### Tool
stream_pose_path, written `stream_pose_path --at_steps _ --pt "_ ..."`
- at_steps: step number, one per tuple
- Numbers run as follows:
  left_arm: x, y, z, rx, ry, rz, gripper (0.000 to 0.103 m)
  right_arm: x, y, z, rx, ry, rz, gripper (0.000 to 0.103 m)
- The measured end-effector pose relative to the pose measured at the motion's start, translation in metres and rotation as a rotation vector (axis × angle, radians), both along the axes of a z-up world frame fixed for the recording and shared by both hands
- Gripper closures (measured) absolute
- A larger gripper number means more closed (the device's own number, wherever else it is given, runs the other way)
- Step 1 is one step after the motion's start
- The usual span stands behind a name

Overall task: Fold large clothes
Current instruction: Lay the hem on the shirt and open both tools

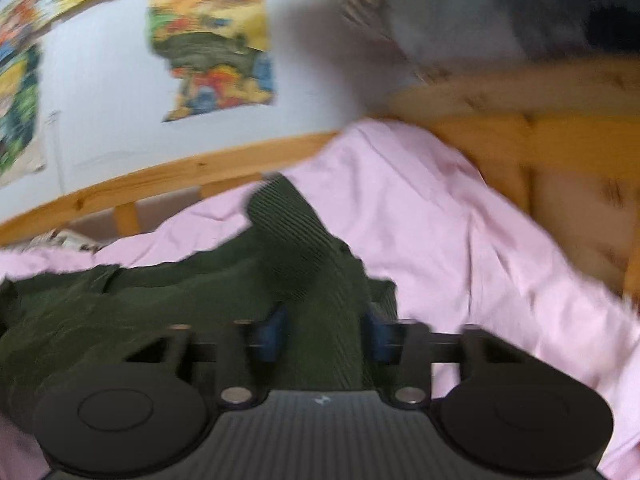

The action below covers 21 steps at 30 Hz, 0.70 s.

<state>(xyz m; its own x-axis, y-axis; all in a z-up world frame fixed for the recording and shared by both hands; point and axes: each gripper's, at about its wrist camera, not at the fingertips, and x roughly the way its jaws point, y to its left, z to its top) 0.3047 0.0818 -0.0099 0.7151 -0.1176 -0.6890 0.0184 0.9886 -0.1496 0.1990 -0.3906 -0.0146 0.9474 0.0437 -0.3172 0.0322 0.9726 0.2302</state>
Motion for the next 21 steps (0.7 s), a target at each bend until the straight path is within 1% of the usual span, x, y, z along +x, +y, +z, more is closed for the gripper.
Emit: stream_pose_path --at_steps 1,2,3,4,5,7,9,10,12,13,14,15,17,19,20,21 --pt "0.001 0.000 -0.001 0.000 0.001 -0.014 0.074 -0.001 -0.005 -0.001 0.045 -0.010 -0.001 0.091" --pt "0.001 -0.001 -0.001 -0.009 -0.009 -0.021 0.089 -0.004 -0.008 0.002 0.076 -0.022 -0.007 0.098" --pt "0.000 -0.003 0.000 -0.006 -0.035 -0.016 0.096 -0.009 -0.010 0.007 0.091 -0.035 -0.022 0.099" --pt "-0.002 -0.004 0.003 0.006 -0.059 -0.008 0.100 -0.015 -0.011 0.014 0.101 -0.054 -0.037 0.100" --pt "-0.006 -0.005 0.007 0.009 -0.100 0.009 0.101 -0.019 -0.011 0.020 0.103 -0.065 -0.044 0.100" --pt "-0.014 -0.001 0.017 -0.026 -0.172 0.041 0.101 -0.024 -0.012 0.026 0.097 -0.071 -0.056 0.100" --pt "-0.015 0.000 0.020 -0.038 -0.201 0.053 0.101 -0.018 -0.012 0.021 0.088 -0.027 -0.065 0.100" --pt "-0.012 -0.002 0.017 -0.018 -0.194 0.048 0.101 -0.011 -0.012 0.014 0.085 0.008 -0.074 0.100" --pt "-0.002 -0.006 0.005 0.024 -0.151 0.043 0.101 -0.001 -0.015 -0.002 0.113 0.072 -0.079 0.099" --pt "0.003 -0.004 -0.004 0.027 -0.119 0.050 0.101 0.001 -0.017 -0.006 0.131 0.080 -0.078 0.098" --pt "0.009 -0.003 -0.012 0.025 -0.086 0.058 0.099 0.000 -0.017 -0.005 0.129 0.063 -0.074 0.097" --pt "0.013 -0.002 -0.019 0.025 -0.064 0.059 0.098 -0.001 -0.015 -0.002 0.103 0.041 -0.065 0.095" --pt "0.014 -0.003 -0.023 0.025 -0.063 0.057 0.089 -0.005 -0.009 0.005 0.032 -0.022 -0.049 0.082" --pt "0.009 0.000 -0.019 0.001 -0.087 0.064 0.085 -0.008 -0.003 0.011 -0.045 -0.086 -0.037 0.041" --pt "0.006 0.002 -0.016 -0.013 -0.109 0.063 0.072 -0.008 0.000 0.015 -0.081 -0.115 -0.035 0.036" --pt "0.002 0.004 -0.012 -0.024 -0.138 0.054 0.063 -0.007 0.004 0.017 -0.117 -0.135 -0.035 0.034"
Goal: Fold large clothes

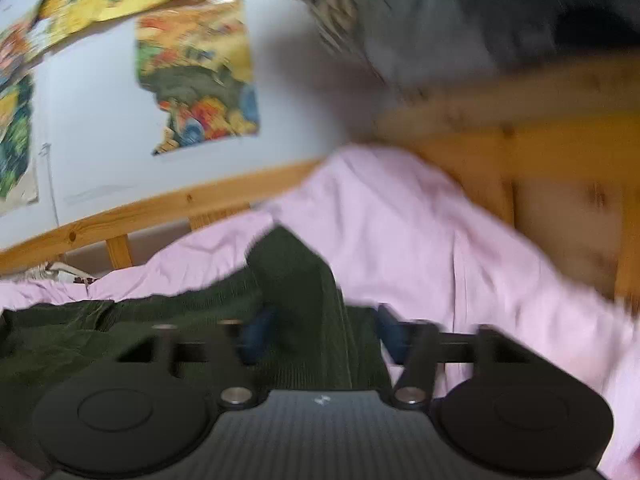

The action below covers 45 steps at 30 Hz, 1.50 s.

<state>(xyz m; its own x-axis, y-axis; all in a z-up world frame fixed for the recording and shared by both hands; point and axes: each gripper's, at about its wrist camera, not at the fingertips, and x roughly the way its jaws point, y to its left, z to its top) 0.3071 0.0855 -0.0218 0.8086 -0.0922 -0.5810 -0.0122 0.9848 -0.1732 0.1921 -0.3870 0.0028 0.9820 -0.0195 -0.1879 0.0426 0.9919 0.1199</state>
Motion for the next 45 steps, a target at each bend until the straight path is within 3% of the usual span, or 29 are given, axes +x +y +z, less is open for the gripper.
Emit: stream_pose_path --at_steps 1,2,4,7,11,12,13,15,16,17,20,24,28,33,35,39,45 --pt "-0.005 -0.001 0.005 0.006 -0.038 -0.007 0.044 0.001 0.004 0.002 -0.043 -0.014 -0.009 0.033" --pt "-0.010 -0.004 0.010 0.027 -0.082 -0.005 0.031 0.004 0.009 0.004 -0.084 -0.026 -0.023 0.032" --pt "-0.015 -0.015 0.016 0.086 -0.166 -0.001 0.029 0.013 0.013 0.003 -0.129 -0.038 -0.061 0.030" --pt "-0.012 -0.037 0.018 0.180 -0.216 -0.016 0.026 0.035 0.014 -0.005 -0.141 -0.008 -0.156 0.029" --pt "0.015 -0.064 -0.004 0.390 -0.180 0.035 0.022 0.050 0.014 -0.030 -0.180 0.061 -0.207 0.027" --pt "0.025 -0.067 -0.014 0.459 -0.141 0.063 0.021 0.050 0.011 -0.032 -0.162 0.067 -0.206 0.025" --pt "0.033 -0.067 -0.023 0.476 -0.111 0.061 0.019 0.050 0.005 -0.035 -0.126 0.076 -0.199 0.022" --pt "0.039 -0.057 -0.032 0.402 -0.106 0.061 0.017 0.052 -0.011 -0.041 -0.021 0.099 -0.179 0.015" --pt "0.040 -0.049 -0.036 0.353 -0.105 0.078 0.011 0.053 -0.019 -0.044 0.032 0.106 -0.168 0.013" --pt "0.044 -0.039 -0.040 0.298 -0.098 0.102 0.002 0.055 -0.023 -0.045 0.048 0.109 -0.168 0.012" --pt "0.050 -0.014 -0.052 0.136 -0.077 0.120 0.000 0.052 -0.021 -0.044 0.032 0.092 -0.173 0.011" --pt "0.043 -0.015 -0.047 0.150 -0.063 0.105 0.001 0.031 -0.027 -0.030 0.101 0.063 -0.181 0.008" --pt "0.024 -0.005 -0.027 0.078 -0.069 0.165 0.002 0.008 0.007 0.004 -0.019 0.015 -0.212 0.000" --pt "-0.026 -0.008 -0.008 -0.003 -0.089 0.164 0.001 -0.003 0.074 0.023 -0.122 -0.029 -0.051 0.000" --pt "-0.050 -0.016 -0.005 -0.035 -0.091 0.135 0.001 0.001 0.101 0.021 -0.177 -0.042 0.015 0.000" --pt "-0.085 -0.028 -0.013 -0.124 -0.053 0.019 0.001 0.018 0.137 0.017 -0.177 -0.012 0.145 0.000" --pt "-0.100 -0.032 -0.033 -0.172 0.052 -0.064 0.001 0.051 0.177 -0.019 -0.324 0.128 0.092 0.000"
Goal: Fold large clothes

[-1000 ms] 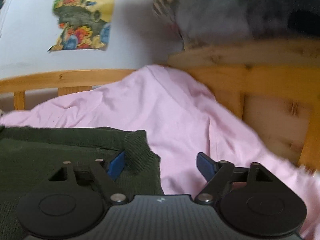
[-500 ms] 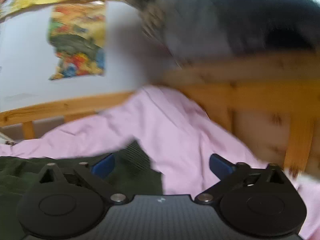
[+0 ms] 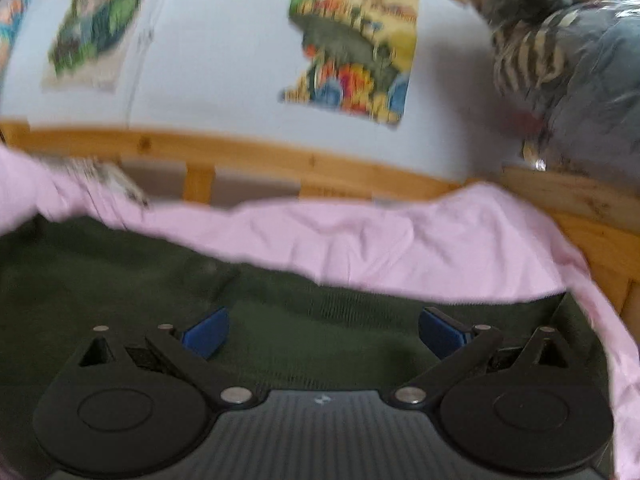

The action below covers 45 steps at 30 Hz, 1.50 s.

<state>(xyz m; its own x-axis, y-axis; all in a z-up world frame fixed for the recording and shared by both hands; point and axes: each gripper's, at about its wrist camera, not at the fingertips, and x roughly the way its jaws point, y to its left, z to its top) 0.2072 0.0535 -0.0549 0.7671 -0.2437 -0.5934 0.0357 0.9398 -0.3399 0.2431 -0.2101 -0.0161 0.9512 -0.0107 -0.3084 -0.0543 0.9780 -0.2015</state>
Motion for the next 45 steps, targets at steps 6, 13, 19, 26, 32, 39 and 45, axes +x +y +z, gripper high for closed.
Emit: stream_pose_path --at_steps 6,13,19,26,32,39,45 --pt "-0.002 0.002 -0.005 -0.041 0.069 -0.060 0.001 -0.004 0.024 -0.037 -0.120 -0.081 -0.084 0.001" --pt "-0.001 0.008 -0.002 -0.098 0.089 -0.059 0.001 -0.023 0.007 -0.016 0.011 -0.102 -0.053 0.000" --pt "-0.007 0.009 0.003 -0.166 0.103 0.036 0.001 -0.037 0.018 0.000 0.018 -0.145 0.046 0.000" --pt "-0.004 0.015 -0.003 -0.200 0.140 0.101 0.001 -0.020 0.024 -0.029 0.007 -0.028 0.069 0.000" --pt "0.008 0.016 -0.003 -0.193 0.161 0.123 0.001 -0.019 0.019 -0.026 0.045 -0.014 0.086 0.000" --pt "0.024 0.014 -0.011 -0.221 0.192 0.191 0.001 -0.029 -0.051 0.025 0.077 -0.157 -0.145 0.000" --pt "0.024 0.017 -0.019 -0.254 0.183 0.224 0.001 0.004 -0.116 -0.009 0.187 0.074 -0.302 0.000"
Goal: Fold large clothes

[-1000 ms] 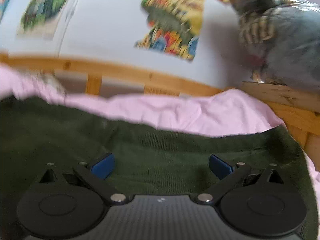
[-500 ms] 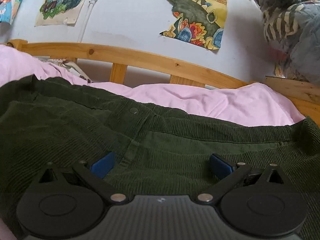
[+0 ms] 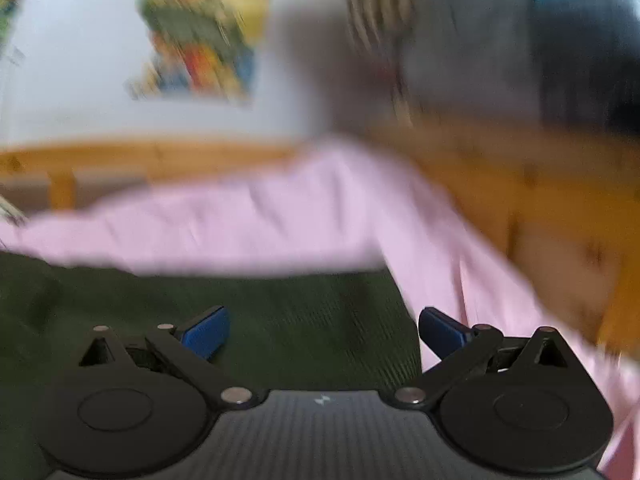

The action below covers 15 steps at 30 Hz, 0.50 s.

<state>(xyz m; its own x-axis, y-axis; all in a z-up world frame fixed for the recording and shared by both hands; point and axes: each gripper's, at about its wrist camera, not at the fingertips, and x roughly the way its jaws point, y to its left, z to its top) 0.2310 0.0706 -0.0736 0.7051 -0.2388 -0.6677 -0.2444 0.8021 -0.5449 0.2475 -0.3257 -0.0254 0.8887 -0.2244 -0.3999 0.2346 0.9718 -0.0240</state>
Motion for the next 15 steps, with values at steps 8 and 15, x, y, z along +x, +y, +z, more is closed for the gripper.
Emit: stream_pose_path --at_steps 8,15 --pt "-0.003 -0.004 0.001 -0.035 -0.001 -0.036 0.001 0.003 -0.014 -0.017 0.092 -0.014 0.019 0.000" --pt "0.008 -0.012 -0.006 -0.108 0.005 -0.109 0.001 0.002 -0.014 -0.017 0.094 -0.020 0.020 0.000"
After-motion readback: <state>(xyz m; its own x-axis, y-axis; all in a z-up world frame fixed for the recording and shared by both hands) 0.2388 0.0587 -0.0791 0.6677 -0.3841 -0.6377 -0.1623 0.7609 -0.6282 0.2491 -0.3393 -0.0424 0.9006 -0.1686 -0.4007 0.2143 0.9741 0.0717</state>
